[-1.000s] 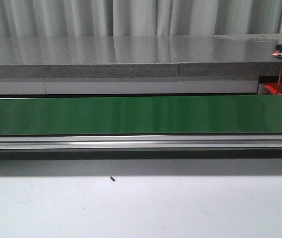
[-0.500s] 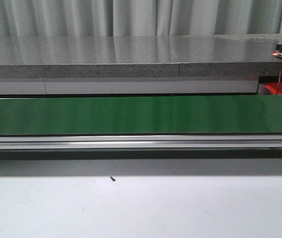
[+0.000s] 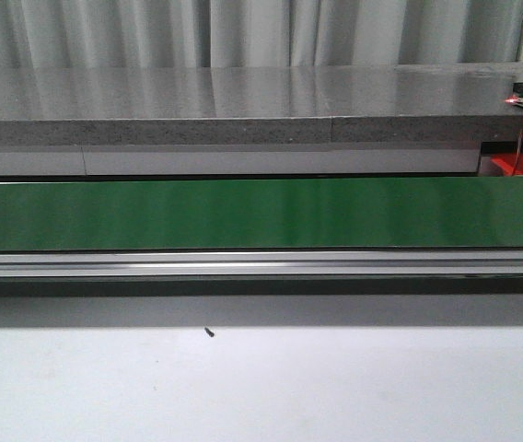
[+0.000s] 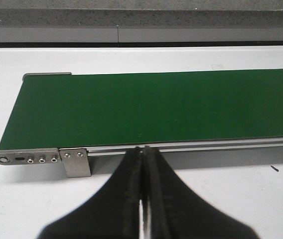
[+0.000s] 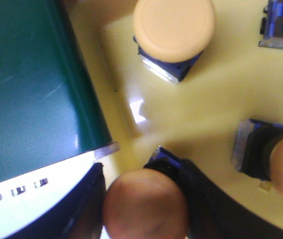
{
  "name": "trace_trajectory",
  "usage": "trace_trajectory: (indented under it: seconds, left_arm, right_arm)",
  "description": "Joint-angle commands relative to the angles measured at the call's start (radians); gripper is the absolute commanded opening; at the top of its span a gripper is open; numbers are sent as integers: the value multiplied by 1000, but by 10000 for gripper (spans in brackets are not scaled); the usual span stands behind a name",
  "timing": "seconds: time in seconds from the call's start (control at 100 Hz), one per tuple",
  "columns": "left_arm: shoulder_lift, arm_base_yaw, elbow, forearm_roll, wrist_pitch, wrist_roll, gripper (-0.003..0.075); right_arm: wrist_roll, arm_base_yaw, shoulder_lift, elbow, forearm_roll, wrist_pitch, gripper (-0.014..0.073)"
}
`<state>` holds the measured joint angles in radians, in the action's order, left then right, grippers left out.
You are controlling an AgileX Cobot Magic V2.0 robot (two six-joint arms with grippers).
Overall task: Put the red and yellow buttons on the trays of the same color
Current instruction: 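Carry the yellow button into the yellow tray and open the right gripper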
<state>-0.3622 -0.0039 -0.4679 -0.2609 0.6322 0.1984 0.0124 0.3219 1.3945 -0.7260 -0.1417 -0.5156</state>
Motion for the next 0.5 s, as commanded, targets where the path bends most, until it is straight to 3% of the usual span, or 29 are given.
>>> trace_trajectory:
  seconds: [0.0,0.27,0.49]
  left_arm:
    - [-6,-10,-26,-19,-68,0,-20]
    - [-6,-10,-26,-19,-68,0,-20]
    - [-6,-10,-26,-19,-68,0,-19]
  right_arm:
    - [1,6,-8,-21,-3,37,151]
    - [1,6,-5,-21,-3,35,477]
    - [1,6,-10,-21,-3,43,498]
